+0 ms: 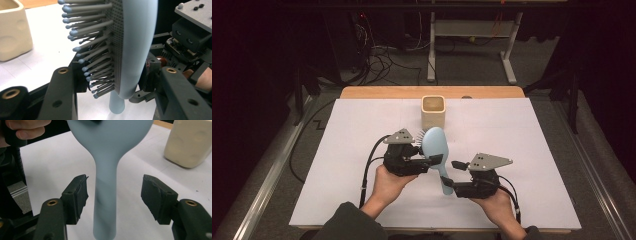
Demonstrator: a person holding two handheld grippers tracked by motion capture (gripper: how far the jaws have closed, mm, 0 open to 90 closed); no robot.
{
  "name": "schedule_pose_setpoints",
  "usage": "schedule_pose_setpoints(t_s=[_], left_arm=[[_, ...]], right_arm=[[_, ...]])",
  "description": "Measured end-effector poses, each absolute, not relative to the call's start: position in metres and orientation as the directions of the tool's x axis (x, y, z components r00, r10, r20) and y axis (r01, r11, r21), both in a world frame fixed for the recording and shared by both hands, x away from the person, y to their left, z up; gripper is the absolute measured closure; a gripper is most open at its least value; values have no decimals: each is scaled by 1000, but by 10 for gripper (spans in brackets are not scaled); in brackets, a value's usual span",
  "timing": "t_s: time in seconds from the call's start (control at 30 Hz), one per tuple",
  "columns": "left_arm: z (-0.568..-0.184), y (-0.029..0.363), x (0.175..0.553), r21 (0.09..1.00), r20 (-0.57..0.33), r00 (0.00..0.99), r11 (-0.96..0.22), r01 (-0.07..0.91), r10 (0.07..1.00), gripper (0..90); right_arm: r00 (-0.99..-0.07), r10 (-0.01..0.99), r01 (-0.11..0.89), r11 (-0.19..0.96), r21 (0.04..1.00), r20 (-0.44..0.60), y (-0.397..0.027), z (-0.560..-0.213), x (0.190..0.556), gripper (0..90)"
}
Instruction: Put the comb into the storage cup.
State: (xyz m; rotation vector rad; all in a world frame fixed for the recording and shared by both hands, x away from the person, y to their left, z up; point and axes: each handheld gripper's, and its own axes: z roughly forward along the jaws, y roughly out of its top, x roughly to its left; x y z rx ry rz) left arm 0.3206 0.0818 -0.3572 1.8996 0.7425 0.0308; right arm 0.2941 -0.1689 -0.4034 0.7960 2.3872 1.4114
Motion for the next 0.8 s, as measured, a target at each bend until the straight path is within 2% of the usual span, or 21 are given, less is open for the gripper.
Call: schedule_pose_setpoints(t_s=[0.47,0.8], left_arm=[[-353,92,322,846,-303,804,-243,474,512,529],[-346,102,322,858,-295,802,-225,461,519,530]], right_arm=[[-779,625,320,317,893,57,-200,-403,291,359],[-735,674,360,287,888,80,-227,-412,290,341]])
